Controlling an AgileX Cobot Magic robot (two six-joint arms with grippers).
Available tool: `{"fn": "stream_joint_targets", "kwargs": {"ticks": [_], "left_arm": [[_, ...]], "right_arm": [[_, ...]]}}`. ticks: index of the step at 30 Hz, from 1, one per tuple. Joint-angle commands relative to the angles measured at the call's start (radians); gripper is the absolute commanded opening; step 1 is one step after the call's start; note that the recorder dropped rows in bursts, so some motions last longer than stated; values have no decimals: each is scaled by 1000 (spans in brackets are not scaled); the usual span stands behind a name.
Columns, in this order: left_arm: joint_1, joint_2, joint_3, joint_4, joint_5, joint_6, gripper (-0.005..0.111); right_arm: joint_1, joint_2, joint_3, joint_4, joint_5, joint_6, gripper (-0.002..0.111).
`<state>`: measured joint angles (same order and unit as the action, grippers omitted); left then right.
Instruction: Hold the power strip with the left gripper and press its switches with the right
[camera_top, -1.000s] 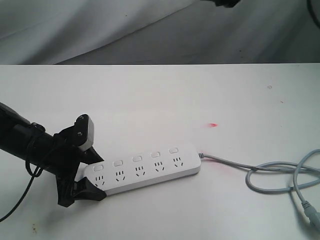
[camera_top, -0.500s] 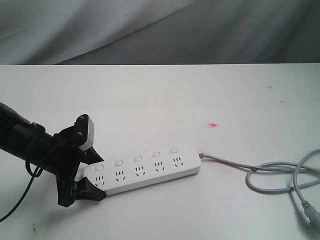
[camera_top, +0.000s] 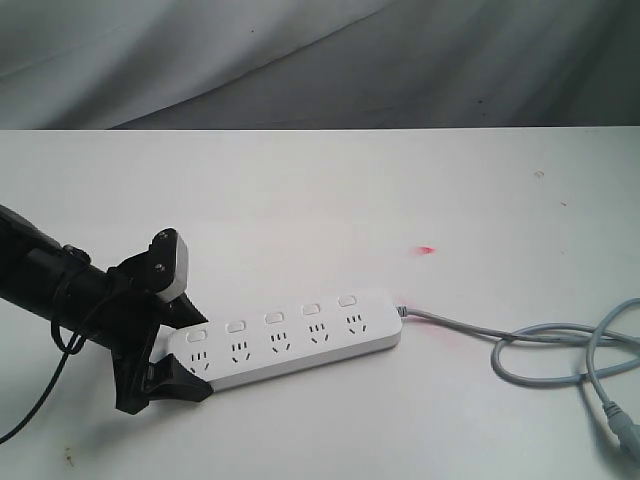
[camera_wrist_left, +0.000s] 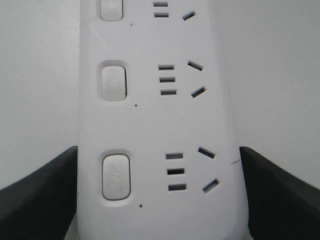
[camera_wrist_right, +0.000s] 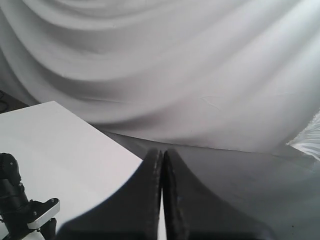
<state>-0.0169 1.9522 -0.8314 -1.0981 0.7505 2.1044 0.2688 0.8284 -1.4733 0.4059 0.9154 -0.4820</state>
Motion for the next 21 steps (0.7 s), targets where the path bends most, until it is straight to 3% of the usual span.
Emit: {"fn": "stream_joint_targets", "kwargs": {"ticks": [1, 6, 14, 21], "left_arm": [[-5, 1, -6, 1, 5, -11, 0], [-5, 1, -6, 1, 5, -11, 0], [-5, 1, -6, 1, 5, -11, 0], [-5, 1, -6, 1, 5, -11, 0]], "right_arm": [[-1, -8, 0, -11, 5, 1, 0], [-1, -9, 0, -11, -16, 15, 0], [-1, -39, 17, -227, -15, 345, 0], [-112, -178, 285, -238, -173, 364, 0]]}}
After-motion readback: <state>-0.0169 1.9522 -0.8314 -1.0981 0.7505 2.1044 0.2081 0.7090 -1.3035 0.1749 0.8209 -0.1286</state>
